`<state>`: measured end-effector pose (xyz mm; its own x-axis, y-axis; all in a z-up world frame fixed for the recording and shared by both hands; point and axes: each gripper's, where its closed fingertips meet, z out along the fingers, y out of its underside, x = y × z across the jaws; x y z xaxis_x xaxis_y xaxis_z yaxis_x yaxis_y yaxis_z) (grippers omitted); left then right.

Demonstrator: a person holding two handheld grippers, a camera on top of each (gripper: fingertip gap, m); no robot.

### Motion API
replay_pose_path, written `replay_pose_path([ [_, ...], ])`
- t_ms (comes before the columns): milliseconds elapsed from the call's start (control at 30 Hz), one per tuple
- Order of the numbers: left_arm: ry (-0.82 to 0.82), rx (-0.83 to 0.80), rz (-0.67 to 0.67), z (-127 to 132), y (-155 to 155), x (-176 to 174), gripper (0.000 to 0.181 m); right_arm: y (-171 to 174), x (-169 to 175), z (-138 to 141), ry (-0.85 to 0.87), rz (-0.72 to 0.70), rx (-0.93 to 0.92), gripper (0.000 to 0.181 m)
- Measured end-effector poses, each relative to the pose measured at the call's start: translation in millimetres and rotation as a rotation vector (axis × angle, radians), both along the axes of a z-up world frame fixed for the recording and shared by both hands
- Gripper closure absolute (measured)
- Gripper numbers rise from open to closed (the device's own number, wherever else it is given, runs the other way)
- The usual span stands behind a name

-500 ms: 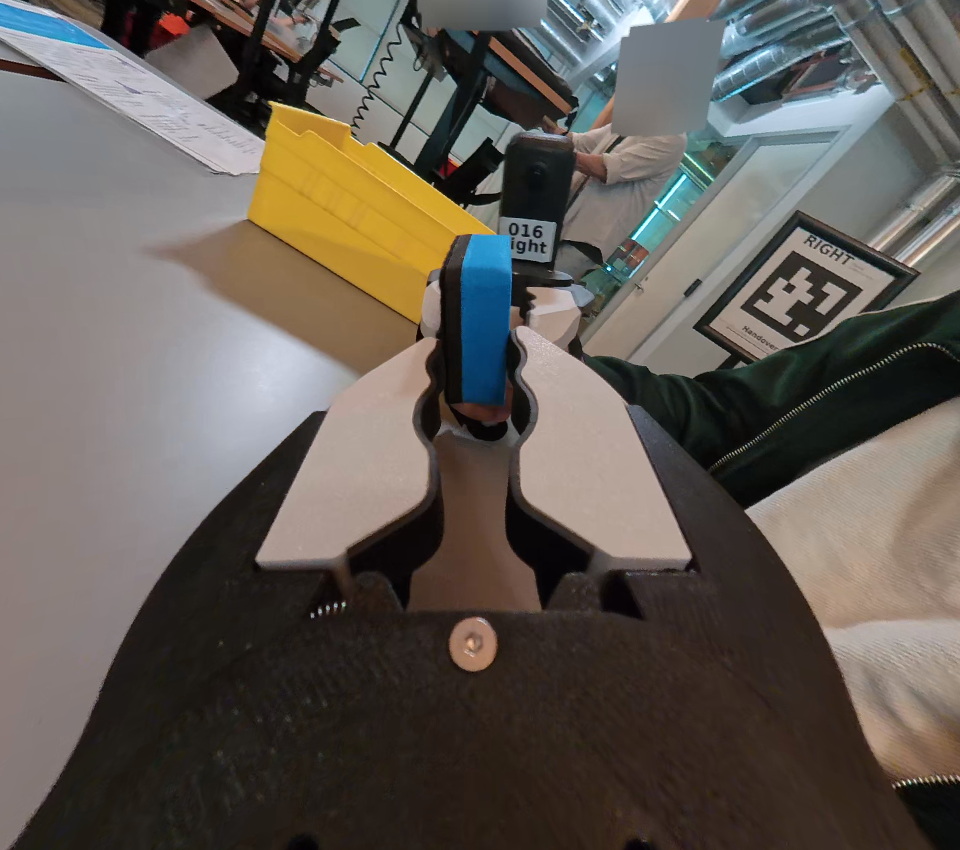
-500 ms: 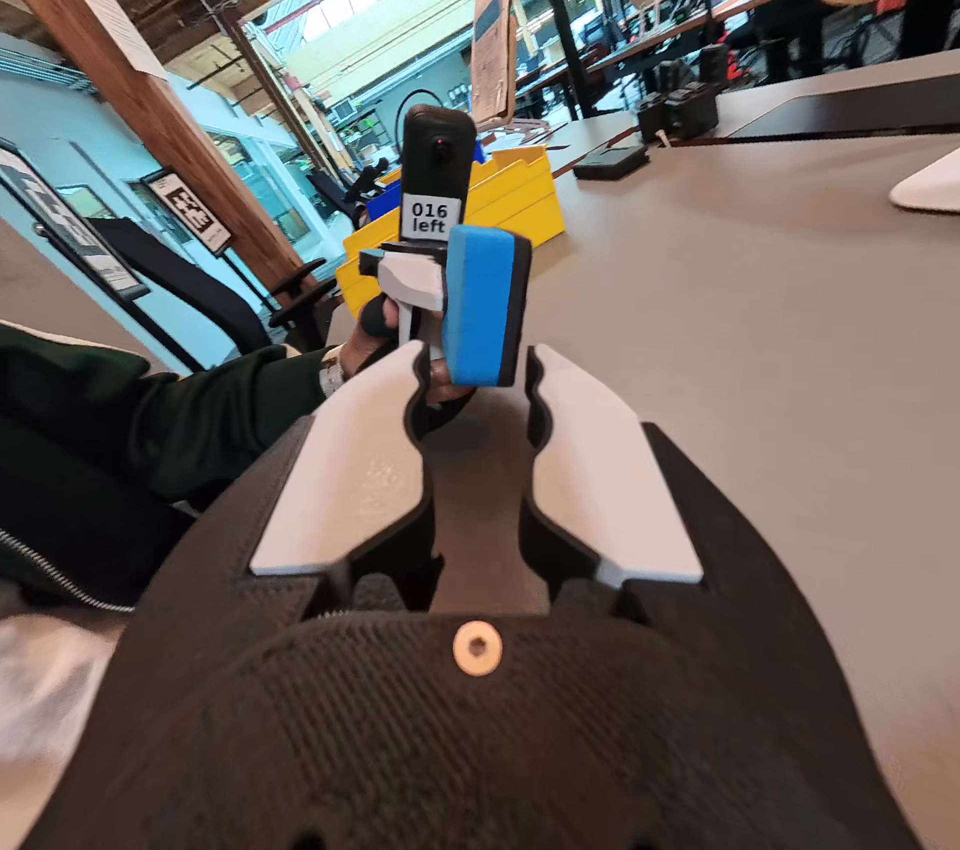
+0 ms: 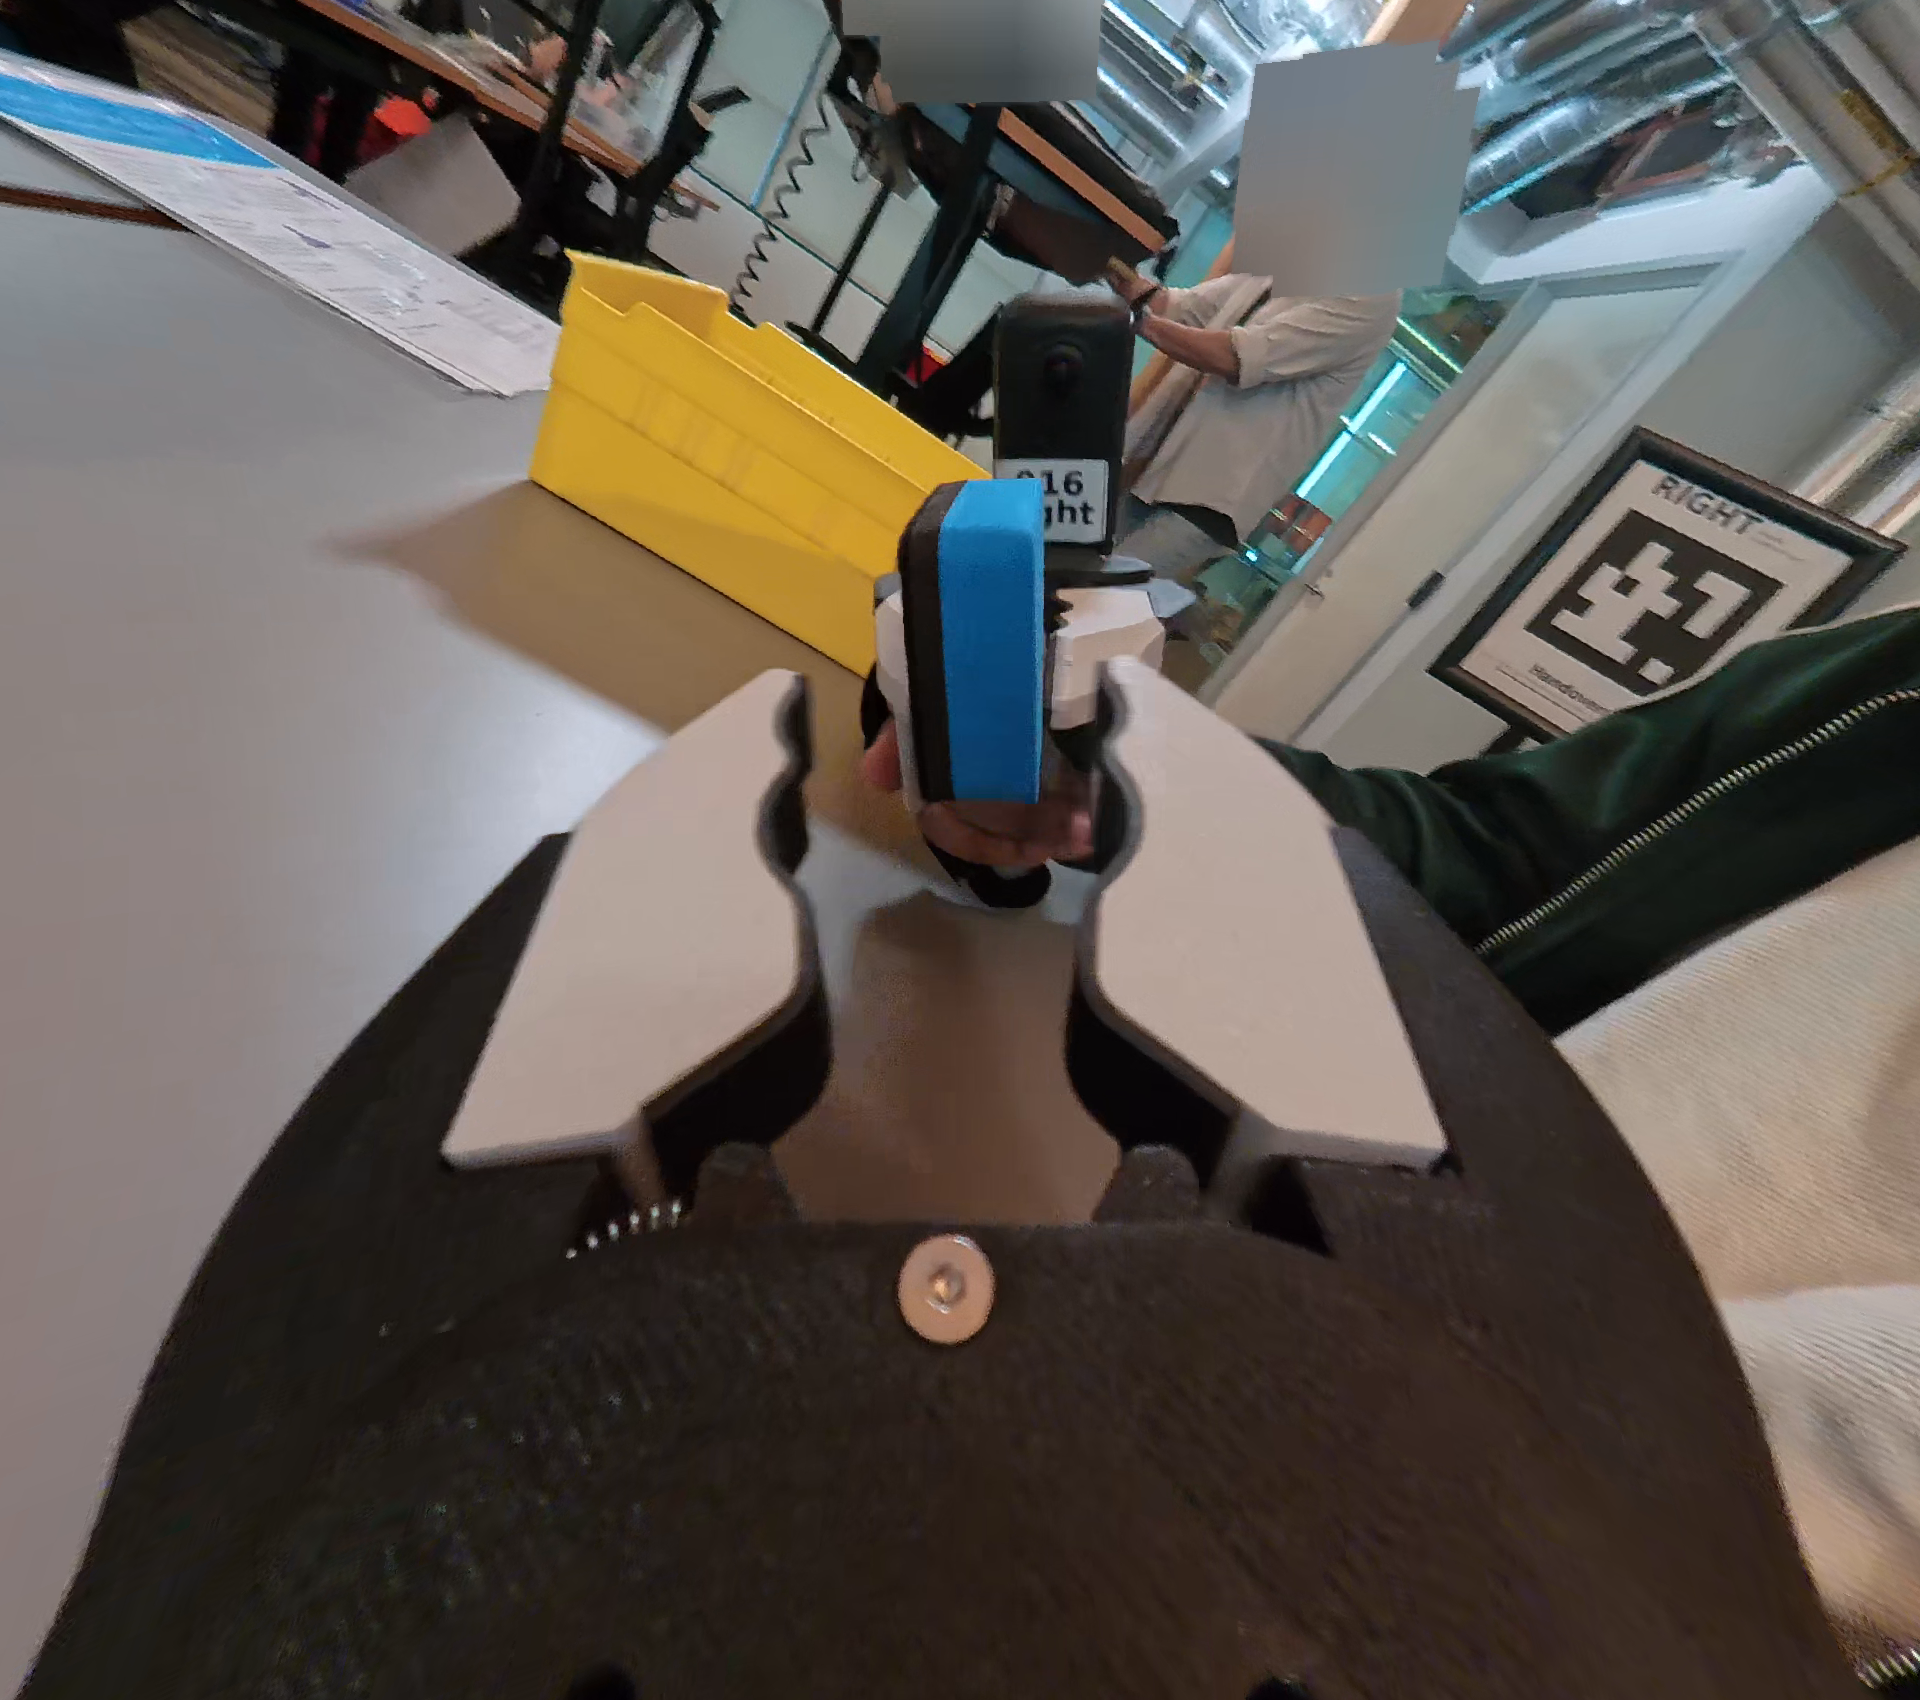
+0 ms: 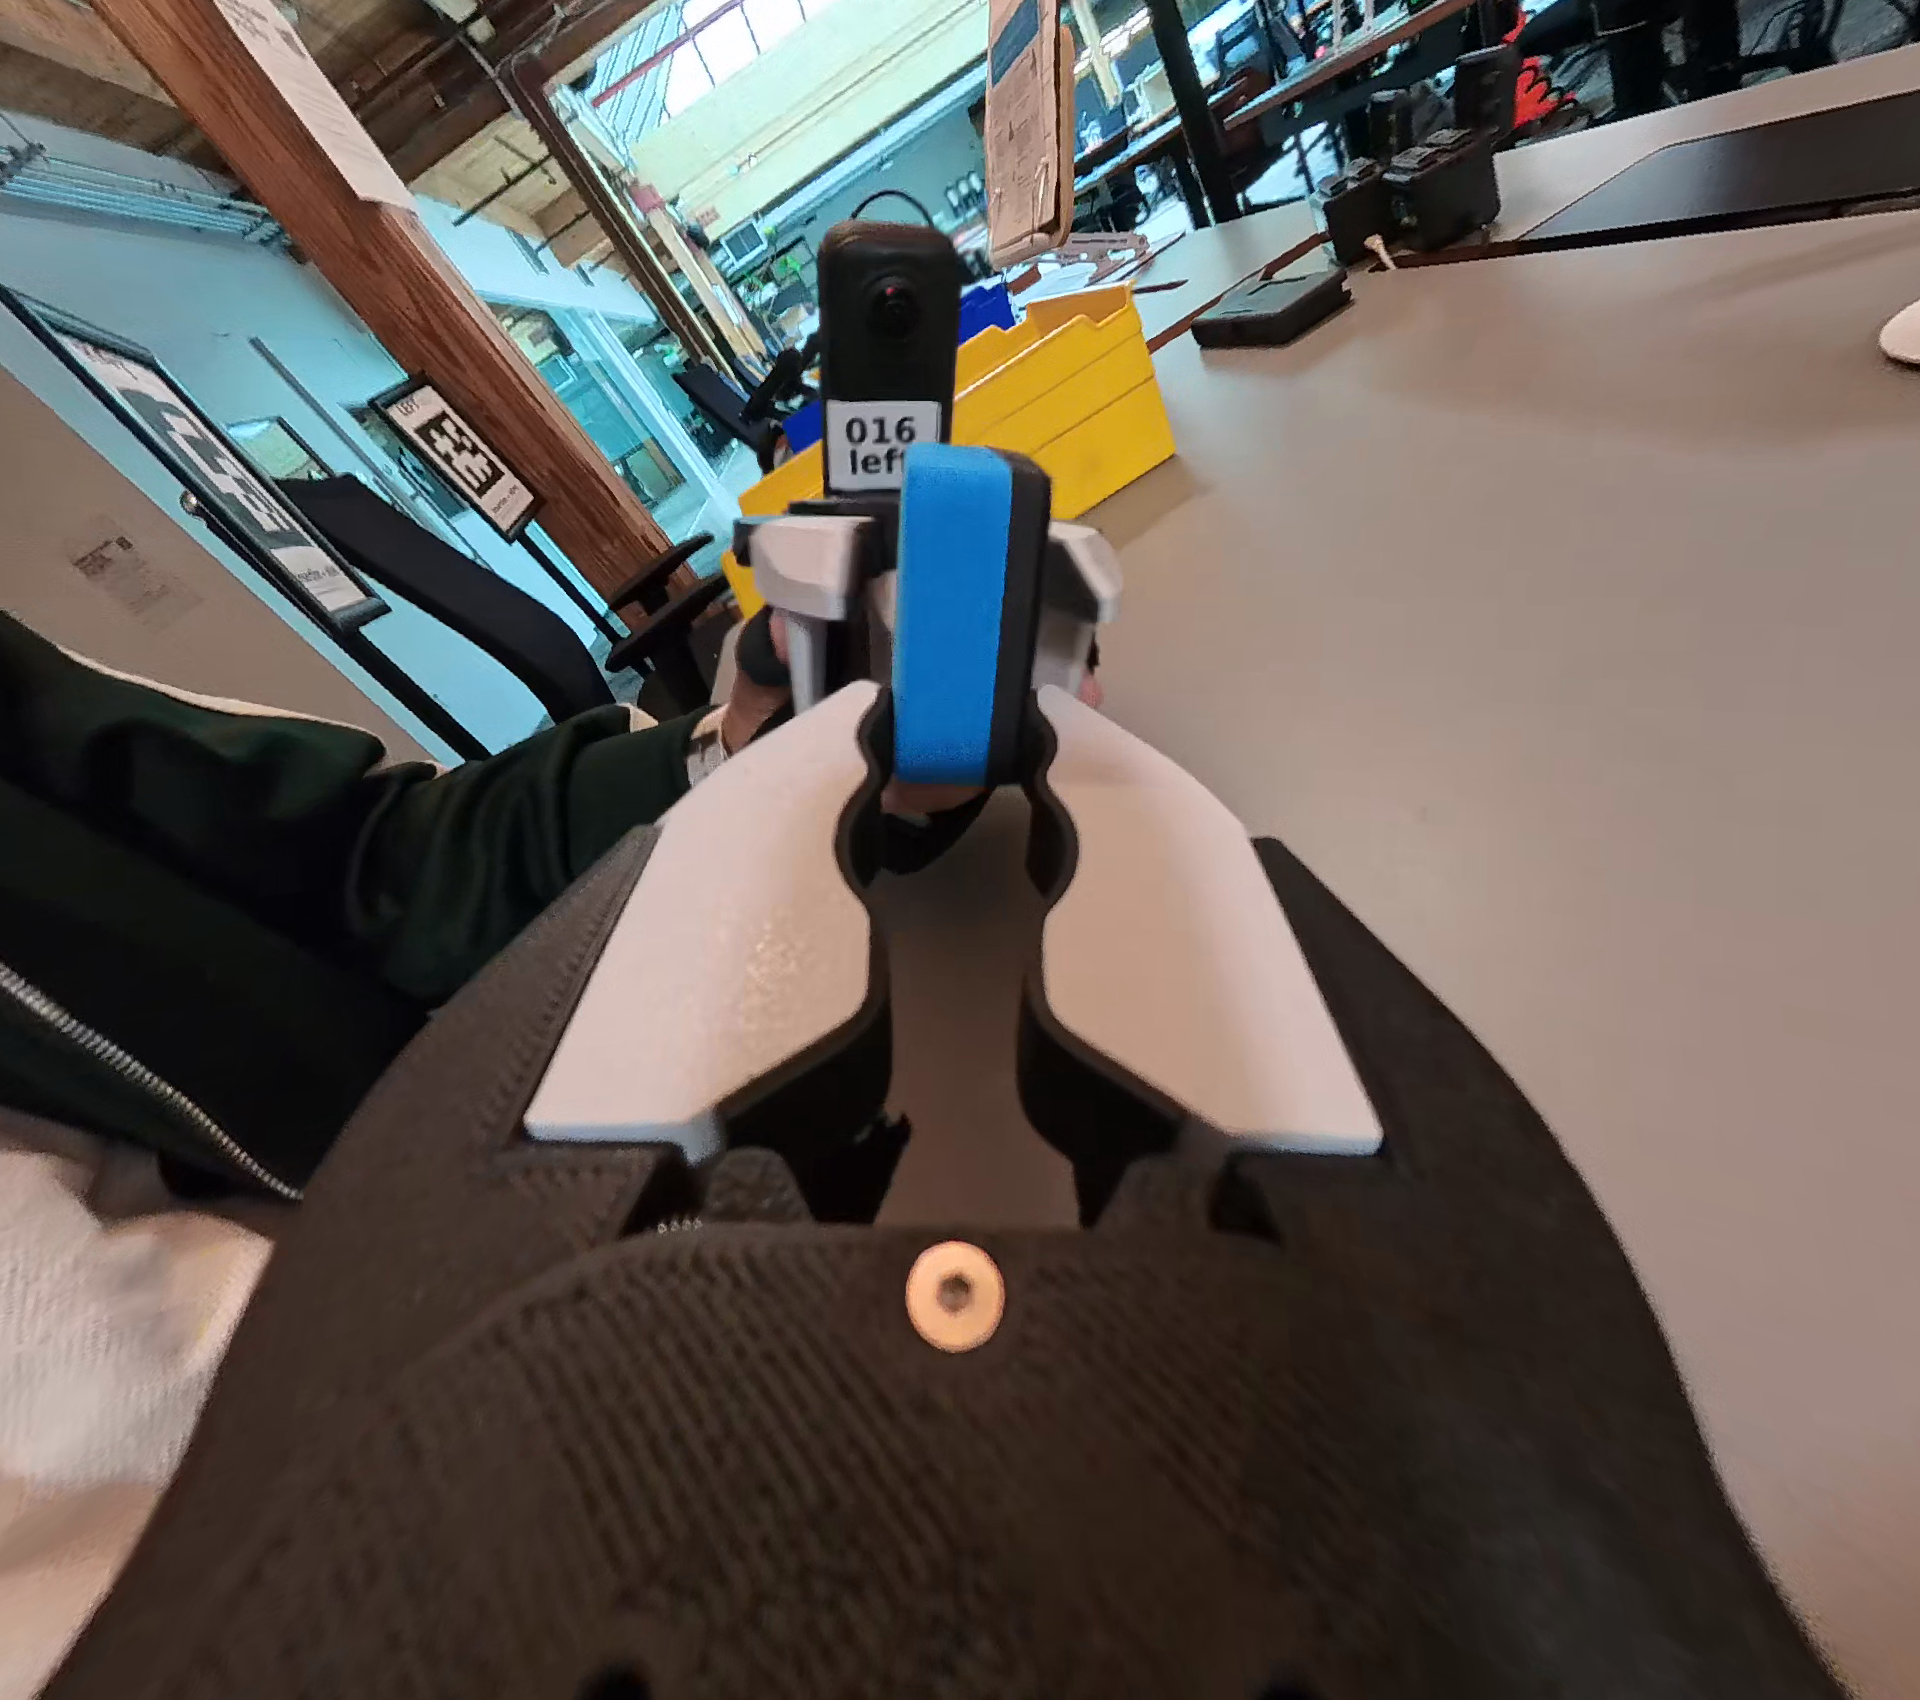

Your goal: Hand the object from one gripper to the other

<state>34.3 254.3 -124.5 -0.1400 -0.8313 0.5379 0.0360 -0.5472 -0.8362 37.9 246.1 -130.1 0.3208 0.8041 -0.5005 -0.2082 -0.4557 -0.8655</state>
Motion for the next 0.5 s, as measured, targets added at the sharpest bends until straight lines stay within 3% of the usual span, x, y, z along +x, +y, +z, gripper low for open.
replay_pose_path([
  [100, -0.020, 0.056, 0.111, 6.0, 12.7, -4.9, 0.102, 5.9, 8.3, -0.7, 0.042, -0.028, -0.061, 0.158],
  [167, 0.002, 0.187, 0.200, 9.3, 18.5, -8.8, 0.093, 9.9, 13.9, -5.0, 0.065, -0.036, -0.135, 0.158],
  [300, 0.138, 0.555, 0.245, 3.7, 6.6, -2.8, 0.089, 6.2, 16.7, -15.4, 0.150, 0.073, -0.373, 0.158],
  [500, 0.260, 0.736, 0.185, -20.5, -7.8, 11.2, 0.095, -4.1, 9.4, -23.1, 0.315, 0.229, -0.629, 0.157],
])
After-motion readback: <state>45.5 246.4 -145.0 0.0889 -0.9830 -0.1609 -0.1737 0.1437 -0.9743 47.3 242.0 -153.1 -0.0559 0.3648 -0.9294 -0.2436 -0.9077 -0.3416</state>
